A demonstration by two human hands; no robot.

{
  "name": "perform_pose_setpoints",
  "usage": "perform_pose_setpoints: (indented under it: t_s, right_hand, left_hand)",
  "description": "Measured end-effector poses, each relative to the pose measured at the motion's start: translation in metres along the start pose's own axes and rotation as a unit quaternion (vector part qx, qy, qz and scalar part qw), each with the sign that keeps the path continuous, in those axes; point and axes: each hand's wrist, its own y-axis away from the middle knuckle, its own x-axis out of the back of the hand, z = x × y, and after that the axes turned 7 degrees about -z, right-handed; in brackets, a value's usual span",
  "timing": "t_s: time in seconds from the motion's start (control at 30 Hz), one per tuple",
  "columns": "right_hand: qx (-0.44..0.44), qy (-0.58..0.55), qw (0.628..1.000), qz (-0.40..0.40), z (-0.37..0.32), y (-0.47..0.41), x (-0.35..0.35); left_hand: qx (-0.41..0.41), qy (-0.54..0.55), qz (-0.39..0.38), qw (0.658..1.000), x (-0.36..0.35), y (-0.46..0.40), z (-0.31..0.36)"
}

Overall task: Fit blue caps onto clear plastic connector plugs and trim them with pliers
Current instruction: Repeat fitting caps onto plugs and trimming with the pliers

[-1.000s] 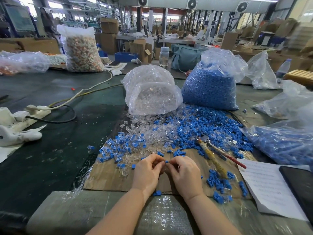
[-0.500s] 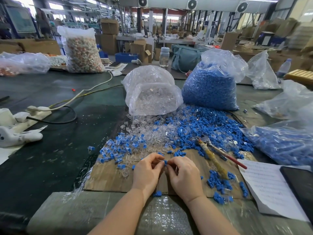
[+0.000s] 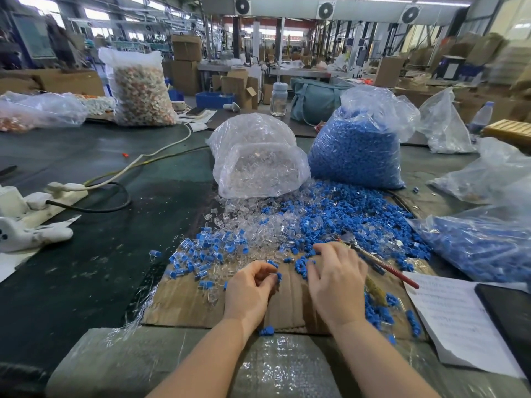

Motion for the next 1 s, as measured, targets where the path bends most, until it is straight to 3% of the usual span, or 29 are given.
perform_pose_setpoints:
  t_s: [0.13, 0.3, 0.5, 0.77, 0.9, 1.0]
  right_hand:
    - [-0.171, 0.151, 0.964, -0.137, 0.028, -0.023, 0.017]
    - [-0.297, 0.181, 0.887, -0.305, 0.059, -0.035, 0.025]
    - [-0.283, 0.199, 0.876, -0.335, 0.063, -0.037, 0.03]
    - [-0.242, 0.166, 0.917, -0.27, 0.051, -0.036, 0.037]
    - [-0.142, 0.094, 0.944, -0.283, 0.035, -0.04, 0.043]
    - [-0.128, -0.053, 0.931, -0.337, 0.013, -0.042, 0.046]
  left_hand:
    - [0.024, 0.032, -0.005, 0.999, 0.001, -0.002, 0.003]
    - [0.052, 0.081, -0.001, 0.995, 0.001, -0.003, 0.01]
    - [0.064, 0.09, -0.01, 0.994, 0.002, -0.003, 0.016]
    - [0.087, 0.129, -0.001, 0.988, 0.005, -0.004, 0.027]
    - [0.108, 0.172, 0.001, 0.979, 0.008, -0.011, 0.038]
    - [0.116, 0.192, -0.002, 0.974, 0.012, -0.018, 0.045]
